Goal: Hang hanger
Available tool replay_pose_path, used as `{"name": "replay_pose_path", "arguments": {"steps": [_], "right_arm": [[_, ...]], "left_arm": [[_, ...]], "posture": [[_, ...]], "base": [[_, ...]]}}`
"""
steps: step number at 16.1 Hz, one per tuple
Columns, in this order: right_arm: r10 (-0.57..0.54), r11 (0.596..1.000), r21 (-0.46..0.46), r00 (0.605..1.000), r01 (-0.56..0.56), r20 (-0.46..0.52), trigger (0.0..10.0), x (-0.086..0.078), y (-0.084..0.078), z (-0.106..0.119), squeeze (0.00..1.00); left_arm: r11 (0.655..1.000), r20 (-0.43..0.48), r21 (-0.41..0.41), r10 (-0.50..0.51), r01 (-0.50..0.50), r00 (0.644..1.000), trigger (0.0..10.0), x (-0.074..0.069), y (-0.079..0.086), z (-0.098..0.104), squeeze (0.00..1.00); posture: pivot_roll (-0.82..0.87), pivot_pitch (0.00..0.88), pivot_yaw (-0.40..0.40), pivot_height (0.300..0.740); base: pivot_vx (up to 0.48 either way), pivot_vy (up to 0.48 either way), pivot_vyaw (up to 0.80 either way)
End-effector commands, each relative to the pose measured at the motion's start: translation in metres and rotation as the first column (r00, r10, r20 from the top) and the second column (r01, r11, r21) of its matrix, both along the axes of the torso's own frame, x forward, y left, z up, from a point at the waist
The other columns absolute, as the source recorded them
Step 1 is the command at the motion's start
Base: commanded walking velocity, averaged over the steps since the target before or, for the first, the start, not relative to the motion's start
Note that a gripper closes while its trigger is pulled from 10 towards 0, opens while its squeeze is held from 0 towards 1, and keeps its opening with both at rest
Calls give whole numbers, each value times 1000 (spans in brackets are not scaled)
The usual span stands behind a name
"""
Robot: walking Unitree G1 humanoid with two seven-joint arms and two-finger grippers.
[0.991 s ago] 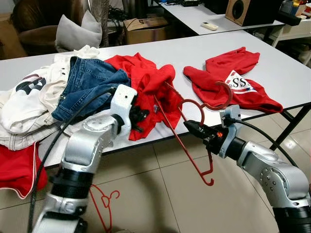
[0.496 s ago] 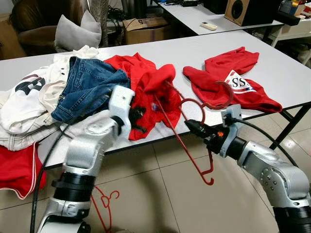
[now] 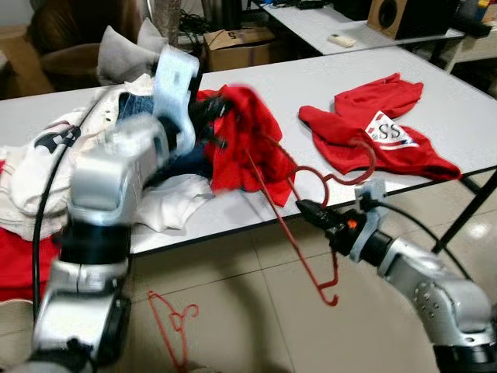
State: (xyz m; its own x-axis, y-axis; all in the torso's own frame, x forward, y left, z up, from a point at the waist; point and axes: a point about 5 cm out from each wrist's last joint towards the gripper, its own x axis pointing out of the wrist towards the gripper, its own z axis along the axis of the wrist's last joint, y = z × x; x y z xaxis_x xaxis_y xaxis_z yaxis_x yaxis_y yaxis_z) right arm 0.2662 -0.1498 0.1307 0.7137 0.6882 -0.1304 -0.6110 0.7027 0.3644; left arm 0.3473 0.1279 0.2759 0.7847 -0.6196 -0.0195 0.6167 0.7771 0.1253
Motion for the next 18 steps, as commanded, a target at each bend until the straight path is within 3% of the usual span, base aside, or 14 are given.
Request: {"name": "replay_pose_path", "arguments": {"steps": [1, 4, 5, 8, 12, 14, 16, 17, 18], "right_arm": [[-1, 1000, -8, 1000, 1, 21, 10000, 1, 4, 2, 0], [-16, 1000, 8, 1000, 15, 19, 10000, 10, 15, 2, 0], [-55, 998, 23, 998, 54, 26, 10000, 23, 23, 4, 0], [-171, 981, 102, 985, 168, 21, 10000, 40, 25, 13, 0], [-212, 960, 186, 977, 211, -15, 10000, 49, 27, 17, 0], [-253, 895, 353, 962, 273, -104, 10000, 69, 37, 14, 0], [-231, 858, 437, 963, 270, -140, 10000, 76, 47, 18, 0], [-215, 812, 515, 961, 275, -175, 10000, 84, 58, 25, 0], [-212, 795, 537, 959, 280, -187, 10000, 87, 62, 27, 0]], "left_arm": [[999, -13, 26, -42, 43, 999, 0, -1, -4, 1, 0], [988, -53, 97, -113, 118, 992, 0, -6, -12, -2, 0], [972, -82, 192, -125, 139, 989, 0, -8, -11, -12, 0], [933, -109, 338, -92, 124, 990, 0, -9, -2, -27, 0], [923, -182, 329, -146, 201, 972, 0, -20, -5, -37, 0], [924, -248, 250, -227, 288, 942, 0, -31, -12, -39, 0], [917, -260, 229, -265, 326, 929, 0, -35, -14, -35, 0], [897, -286, 213, -322, 387, 903, 0, -43, -16, -31, 0], [885, -298, 206, -349, 417, 888, 0, -47, -17, -29, 0]], "posture": [[-87, 0, 122, 740], [-68, 0, 140, 740], [-53, 0, 134, 740], [-49, 0, 117, 740], [-56, 0, 100, 740], [-48, 0, 79, 740], [-37, 0, 67, 740], [-15, 0, 47, 740], [-15, 0, 47, 740]], "base": [[0, 0, 0], [0, 0, 0], [0, 0, 0], [0, 0, 0], [0, 0, 0], [0, 0, 0], [0, 0, 0], [0, 0, 0], [0, 0, 0]]}}
